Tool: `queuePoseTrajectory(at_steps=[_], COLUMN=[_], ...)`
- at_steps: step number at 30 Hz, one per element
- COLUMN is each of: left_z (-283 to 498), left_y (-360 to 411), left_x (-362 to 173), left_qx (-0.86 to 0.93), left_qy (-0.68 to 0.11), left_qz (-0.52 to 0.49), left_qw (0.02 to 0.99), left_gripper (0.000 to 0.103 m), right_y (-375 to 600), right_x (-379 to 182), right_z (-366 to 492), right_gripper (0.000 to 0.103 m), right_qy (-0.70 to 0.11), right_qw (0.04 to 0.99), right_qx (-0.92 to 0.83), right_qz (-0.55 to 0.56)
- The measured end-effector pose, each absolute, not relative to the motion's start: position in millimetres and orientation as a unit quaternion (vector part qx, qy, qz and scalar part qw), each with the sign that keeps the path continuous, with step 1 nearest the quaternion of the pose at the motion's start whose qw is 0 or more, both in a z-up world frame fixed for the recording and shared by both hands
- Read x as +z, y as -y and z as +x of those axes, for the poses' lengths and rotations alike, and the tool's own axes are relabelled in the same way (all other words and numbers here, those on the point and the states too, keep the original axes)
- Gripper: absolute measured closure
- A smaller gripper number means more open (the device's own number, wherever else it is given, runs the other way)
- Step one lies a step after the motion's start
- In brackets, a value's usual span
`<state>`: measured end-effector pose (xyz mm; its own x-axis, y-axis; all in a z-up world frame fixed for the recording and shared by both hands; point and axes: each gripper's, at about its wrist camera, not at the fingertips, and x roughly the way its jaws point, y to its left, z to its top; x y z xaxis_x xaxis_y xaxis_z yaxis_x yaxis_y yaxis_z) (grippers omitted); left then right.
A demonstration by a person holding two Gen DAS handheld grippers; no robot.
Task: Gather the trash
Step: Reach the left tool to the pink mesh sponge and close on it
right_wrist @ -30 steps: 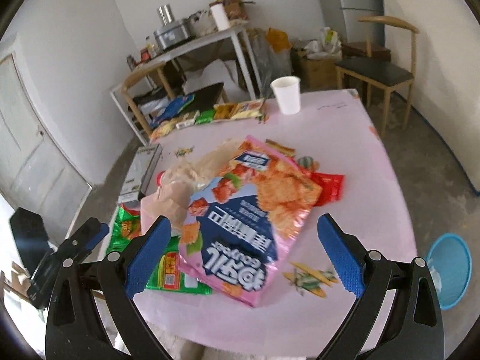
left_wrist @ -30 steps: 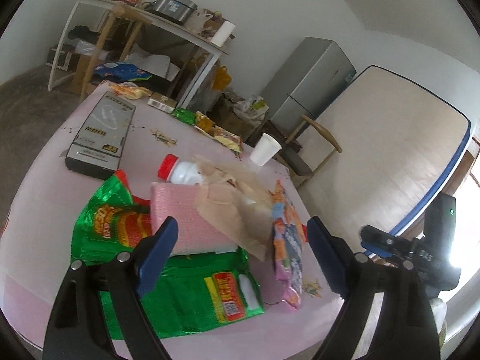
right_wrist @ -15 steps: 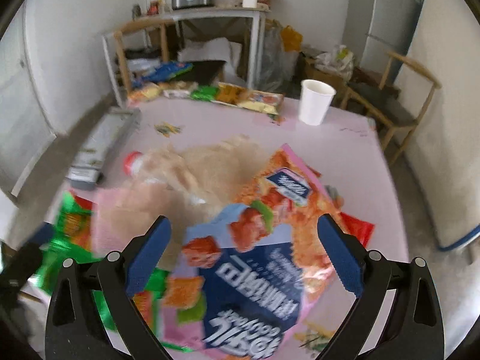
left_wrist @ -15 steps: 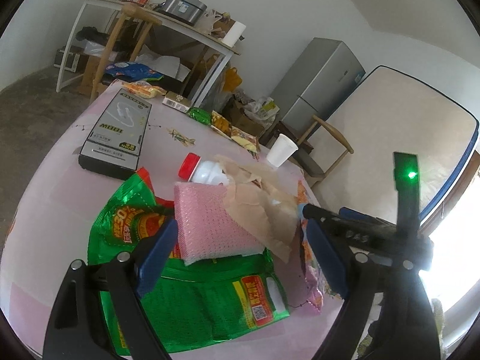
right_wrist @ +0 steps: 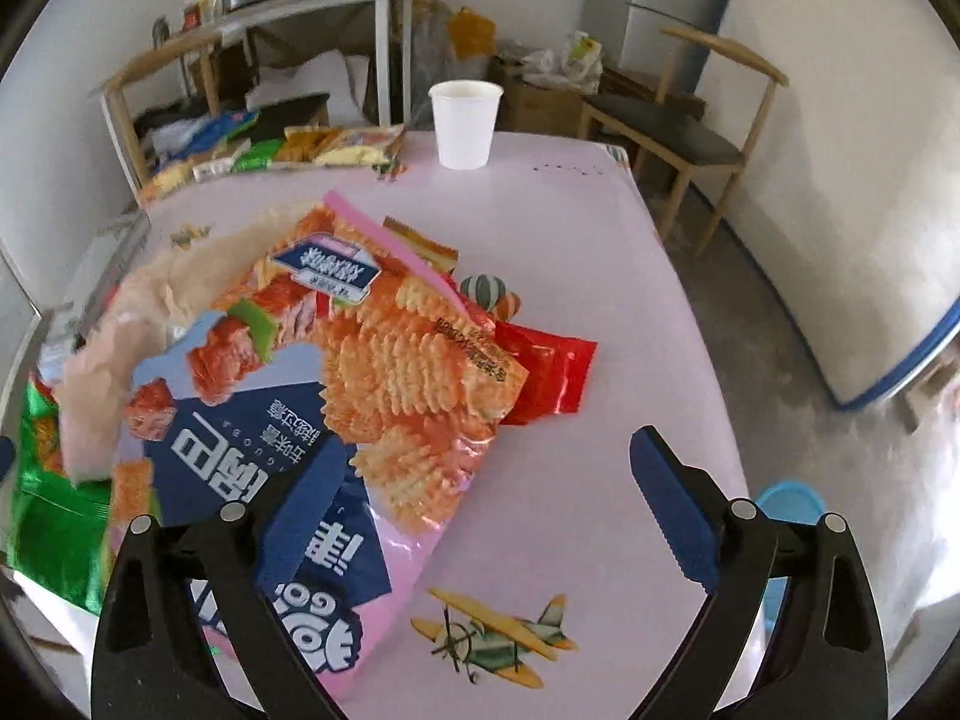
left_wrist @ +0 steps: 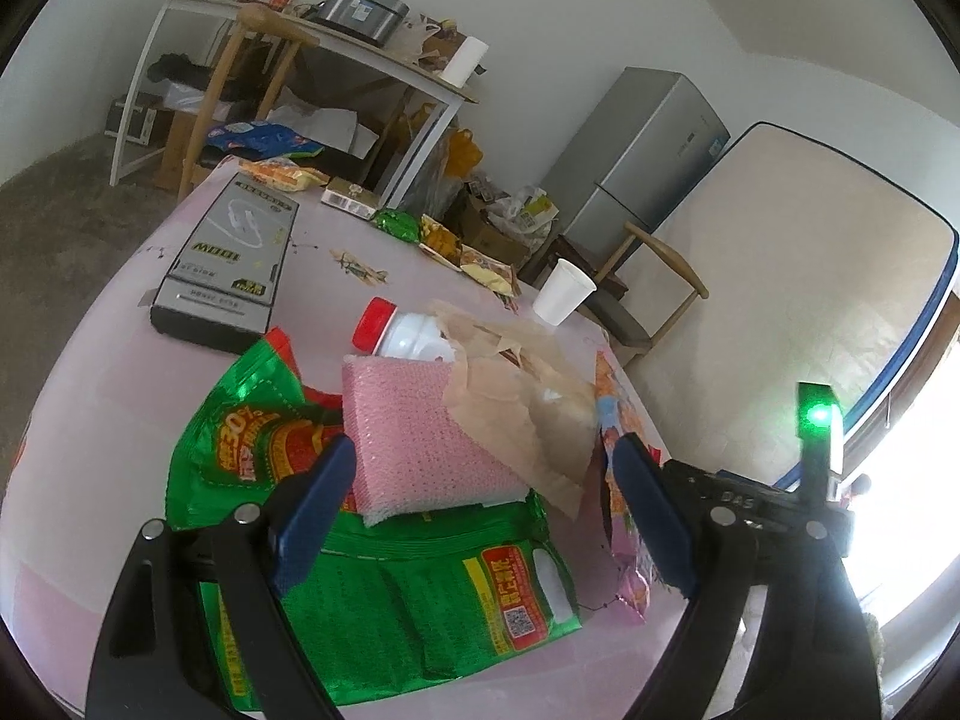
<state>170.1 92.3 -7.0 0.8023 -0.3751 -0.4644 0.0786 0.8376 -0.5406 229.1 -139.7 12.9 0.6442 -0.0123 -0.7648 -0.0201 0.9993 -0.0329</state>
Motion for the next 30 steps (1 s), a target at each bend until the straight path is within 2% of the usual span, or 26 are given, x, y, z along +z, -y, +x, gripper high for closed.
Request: queuePoseTrajectory(at_steps=[6, 12, 19, 24, 30], left_z=[186.7, 202.9, 249.7, 264.8, 252.6], left_y=[-77.9, -94.8, -136.2, -145.7, -140.8], left_x=[2.3, -4.6, -25.9, -37.6, -38.3], left_qx=[-0.102, -0.074, -0.136, -0.158, -0.188], left_qy=[-0.303, -0.344, -0.398, -0.429, -0.423], left_qz=[-0.206, -0.185, -0.288, -0.314, -0.308], left_qw=[0.925, 0.918, 0.860, 0.832, 0.831], left_gripper=[0.019, 0.028, 0.038, 0.042, 0.042], right_y=[137.3, 135.1, 134.1, 142.1, 146.7], right_x=[30.3, 46.4, 43.6, 42.4, 37.7], right_z=[203.7, 182.3, 181.4, 180.2, 185.3], right_gripper=[0.012, 0.012, 0.012, 0.013, 0.014], right_qy=[-0.382, -0.351, -0.355, -0.357, -0.367], right_qw=[0.921, 0.927, 0.923, 0.922, 0.917], right_qx=[0.062, 0.120, 0.137, 0.134, 0.134], right_qz=[0.029, 0.054, 0.056, 0.068, 0.078])
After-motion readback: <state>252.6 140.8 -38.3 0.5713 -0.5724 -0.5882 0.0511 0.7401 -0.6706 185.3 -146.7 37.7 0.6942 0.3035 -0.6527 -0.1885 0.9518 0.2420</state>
